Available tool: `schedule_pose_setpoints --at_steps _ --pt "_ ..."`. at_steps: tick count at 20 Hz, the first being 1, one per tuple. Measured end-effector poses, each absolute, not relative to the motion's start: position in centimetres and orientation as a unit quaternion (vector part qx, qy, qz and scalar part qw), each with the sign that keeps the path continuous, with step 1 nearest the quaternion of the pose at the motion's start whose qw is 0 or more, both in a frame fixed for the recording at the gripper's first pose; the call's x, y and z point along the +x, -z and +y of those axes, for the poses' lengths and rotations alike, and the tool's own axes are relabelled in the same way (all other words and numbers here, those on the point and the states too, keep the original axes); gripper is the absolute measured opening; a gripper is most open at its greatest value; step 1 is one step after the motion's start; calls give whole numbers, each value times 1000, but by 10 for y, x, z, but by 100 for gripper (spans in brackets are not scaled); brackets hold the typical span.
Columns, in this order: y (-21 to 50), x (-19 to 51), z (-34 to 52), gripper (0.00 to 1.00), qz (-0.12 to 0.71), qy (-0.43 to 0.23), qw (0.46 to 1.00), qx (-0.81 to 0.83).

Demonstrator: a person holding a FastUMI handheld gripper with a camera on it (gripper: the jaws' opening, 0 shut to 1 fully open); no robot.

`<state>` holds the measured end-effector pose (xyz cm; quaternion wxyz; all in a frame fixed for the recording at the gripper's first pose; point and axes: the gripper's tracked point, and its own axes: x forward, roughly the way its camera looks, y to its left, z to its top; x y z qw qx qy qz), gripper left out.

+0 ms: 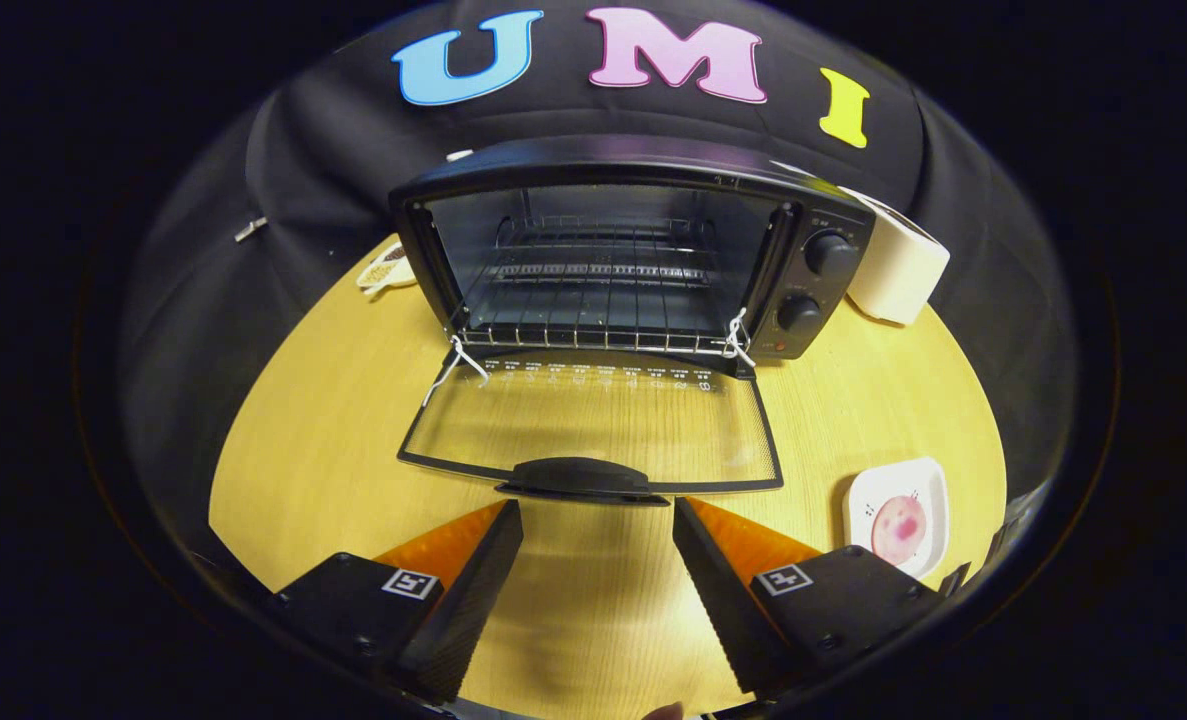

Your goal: Open the toaster oven, put the food inside, and close the toaster oven door.

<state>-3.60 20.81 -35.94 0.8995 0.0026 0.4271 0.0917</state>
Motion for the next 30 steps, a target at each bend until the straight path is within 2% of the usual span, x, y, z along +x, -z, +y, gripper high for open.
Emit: schedule_pose_setpoints --at_steps 7,12,21,24,28,30 --pt "307 -45 156 99 438 -158 885 -5" --pt "306 -54 85 99 484 -175 857 -31" --pt "361 -46 -84 99 569 -98 815 -49" --pt "384 -46 -108 90 606 -81 791 -3" --pt "421 -43 -126 90 642 -57 764 41" --pt "432 -37 -130 80 649 -52 758 53"
